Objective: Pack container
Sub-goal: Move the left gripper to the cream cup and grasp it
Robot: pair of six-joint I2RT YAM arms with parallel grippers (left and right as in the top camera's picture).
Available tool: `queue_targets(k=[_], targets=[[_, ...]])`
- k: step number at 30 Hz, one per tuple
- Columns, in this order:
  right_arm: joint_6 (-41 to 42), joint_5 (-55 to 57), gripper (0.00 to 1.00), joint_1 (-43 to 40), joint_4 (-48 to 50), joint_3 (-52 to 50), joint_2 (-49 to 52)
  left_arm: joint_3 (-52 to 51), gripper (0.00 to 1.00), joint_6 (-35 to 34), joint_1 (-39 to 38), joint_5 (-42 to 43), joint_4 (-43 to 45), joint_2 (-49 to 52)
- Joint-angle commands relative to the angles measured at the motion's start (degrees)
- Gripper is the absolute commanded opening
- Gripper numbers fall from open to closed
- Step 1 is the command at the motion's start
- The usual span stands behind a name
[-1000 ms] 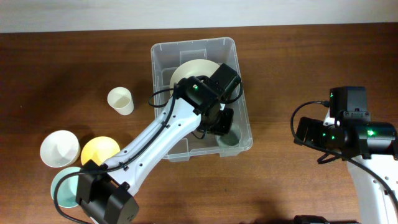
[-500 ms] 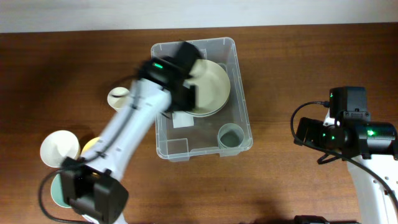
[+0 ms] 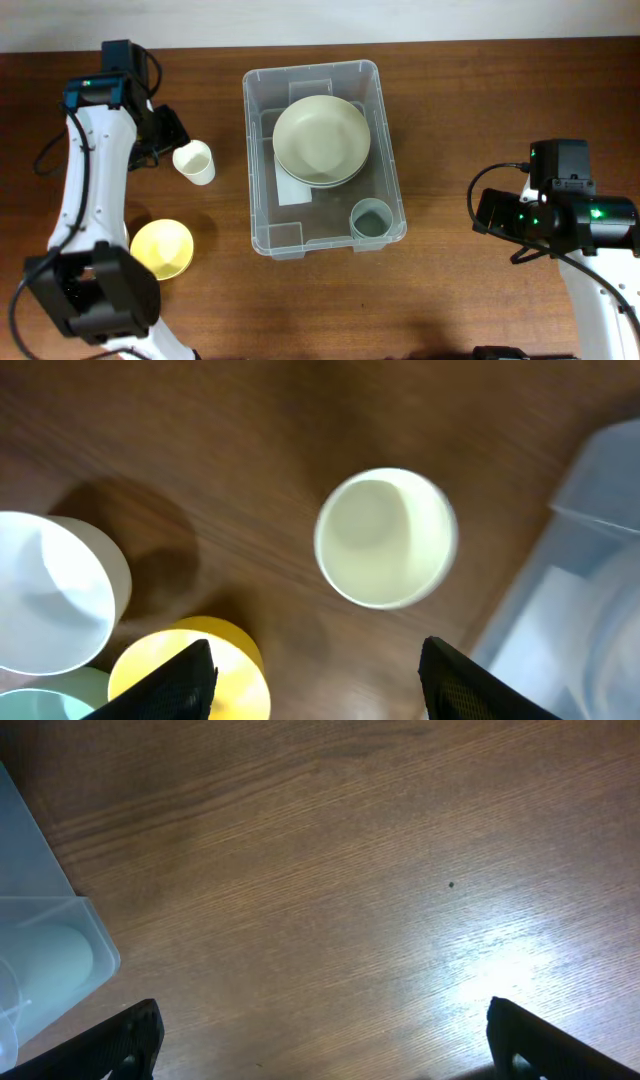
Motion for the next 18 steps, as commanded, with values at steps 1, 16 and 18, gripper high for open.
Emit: queue_targets(k=[1,16,18], targets=[[0.1,0.1,0.98,-0.4,0.0,0.0,-0.4,0.7,0.67,1.8,1.4,0.2,0.3,6.8],[0.1,0.1,0.99,-0.4,0.0,0.0,-0.4,2.9,0.01,2.9,1.3,4.3,1.0,14.9],[0.1,0.1,0.99,-0.4,0.0,0.0,-0.4,4.7,0.01,2.9,0.7,4.3,0.4,12.6]])
